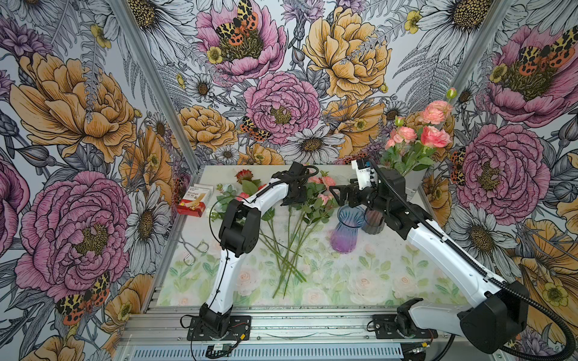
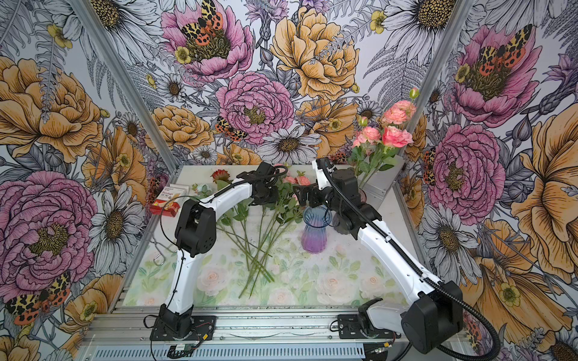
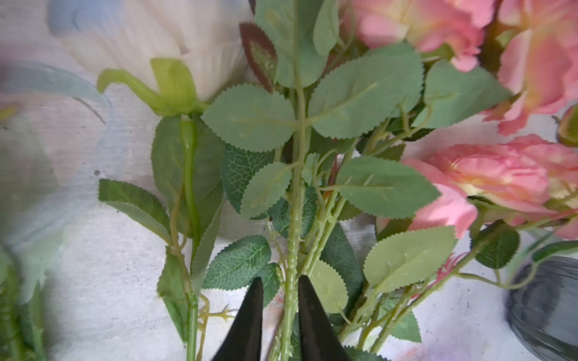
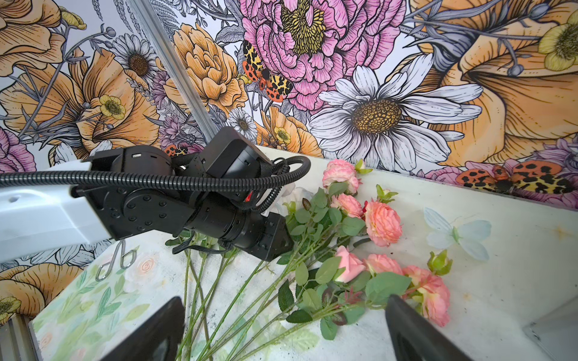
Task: Place the pink flowers into the vase
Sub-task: Pick up the flower at the center of the board.
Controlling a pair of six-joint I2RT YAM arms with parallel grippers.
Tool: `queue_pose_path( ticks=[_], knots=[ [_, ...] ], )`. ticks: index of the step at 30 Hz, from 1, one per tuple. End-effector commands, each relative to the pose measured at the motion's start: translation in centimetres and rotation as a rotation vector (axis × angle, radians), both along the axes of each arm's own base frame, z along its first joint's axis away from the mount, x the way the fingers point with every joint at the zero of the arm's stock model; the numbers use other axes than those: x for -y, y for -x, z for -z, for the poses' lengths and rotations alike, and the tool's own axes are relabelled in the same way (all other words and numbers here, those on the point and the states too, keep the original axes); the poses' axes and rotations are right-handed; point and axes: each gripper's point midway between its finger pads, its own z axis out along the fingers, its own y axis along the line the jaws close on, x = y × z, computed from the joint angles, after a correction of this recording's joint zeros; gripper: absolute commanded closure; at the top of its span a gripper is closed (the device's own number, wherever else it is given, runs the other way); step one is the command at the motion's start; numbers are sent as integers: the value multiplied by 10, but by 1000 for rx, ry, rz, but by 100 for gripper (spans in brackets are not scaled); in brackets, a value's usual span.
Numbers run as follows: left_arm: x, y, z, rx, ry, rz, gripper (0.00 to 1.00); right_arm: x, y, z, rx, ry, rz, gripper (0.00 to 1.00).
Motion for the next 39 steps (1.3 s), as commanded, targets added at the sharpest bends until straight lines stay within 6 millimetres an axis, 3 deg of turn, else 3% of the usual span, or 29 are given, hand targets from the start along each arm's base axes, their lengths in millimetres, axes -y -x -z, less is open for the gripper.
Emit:
queue_pose_path(
  ticks=[1, 13, 18, 39],
  knots=[
    [10, -8, -2, 14, 27, 1, 78, 2, -2, 3, 7, 7, 4, 1],
    [8, -8, 15, -16, 15, -5, 78, 5, -5, 4, 6, 8, 8, 1],
    [16, -4, 17, -15, 11, 21, 77, 5, -6, 3, 4, 5, 6, 1],
    [9, 0, 41, -57, -20, 13, 77, 6, -7, 7, -5, 3, 11, 1]
  ],
)
